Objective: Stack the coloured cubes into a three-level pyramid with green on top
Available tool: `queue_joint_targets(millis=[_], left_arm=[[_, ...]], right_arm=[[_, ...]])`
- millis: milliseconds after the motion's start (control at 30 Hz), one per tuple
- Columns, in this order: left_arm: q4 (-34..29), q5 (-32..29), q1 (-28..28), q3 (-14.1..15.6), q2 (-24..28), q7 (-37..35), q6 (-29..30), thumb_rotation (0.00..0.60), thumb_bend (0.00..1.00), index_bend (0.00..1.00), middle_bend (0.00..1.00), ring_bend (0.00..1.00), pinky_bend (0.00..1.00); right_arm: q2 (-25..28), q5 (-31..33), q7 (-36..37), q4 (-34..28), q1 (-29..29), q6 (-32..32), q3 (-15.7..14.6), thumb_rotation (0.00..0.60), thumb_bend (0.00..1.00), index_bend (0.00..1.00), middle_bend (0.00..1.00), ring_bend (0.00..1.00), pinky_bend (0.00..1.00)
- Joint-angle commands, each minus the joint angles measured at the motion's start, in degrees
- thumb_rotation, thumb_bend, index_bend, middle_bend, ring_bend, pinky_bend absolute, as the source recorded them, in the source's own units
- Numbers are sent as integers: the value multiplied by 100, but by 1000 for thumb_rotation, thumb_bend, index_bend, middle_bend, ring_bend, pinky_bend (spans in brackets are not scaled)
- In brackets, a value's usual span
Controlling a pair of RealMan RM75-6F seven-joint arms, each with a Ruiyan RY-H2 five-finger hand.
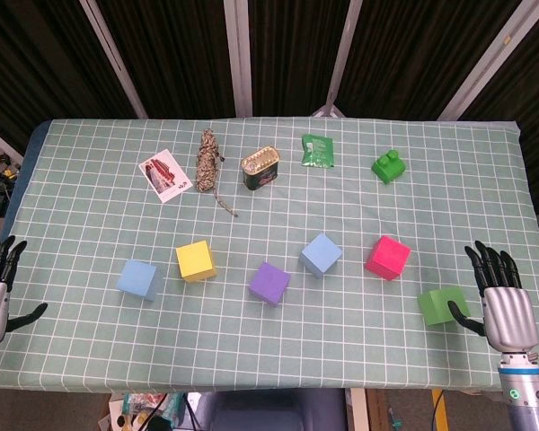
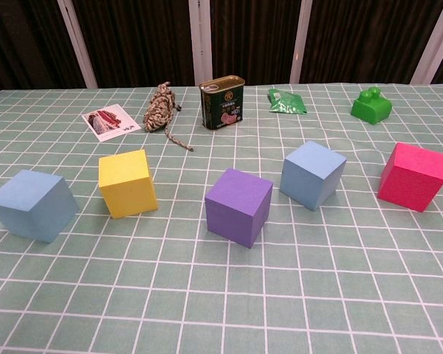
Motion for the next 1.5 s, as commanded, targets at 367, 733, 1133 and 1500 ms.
queue_joint_targets(millis=[367, 733, 1133, 1500], left_arm=[[-108, -79, -30, 56, 78, 32, -202, 600, 0, 0, 0, 0, 0], [-208, -120, -45, 78, 120, 118, -277, 600, 0, 0, 0, 0, 0], [-411, -218, -108, 75, 225, 117, -461, 600, 27, 0, 0, 0, 0], [-1484, -512, -761, -406, 407, 922, -1023, 600, 107, 0, 56, 0, 0]], right_arm=[[-8, -22, 40, 10, 6, 7, -10, 600, 294, 0, 0, 0, 0], [15, -38, 124, -24, 12, -19, -32, 600, 295, 0, 0, 0, 0], [25, 33, 140, -72, 34, -127, -46, 600, 295, 0, 0, 0, 0], [37, 103, 150, -134, 61, -204, -30, 600, 295, 0, 0, 0, 0]])
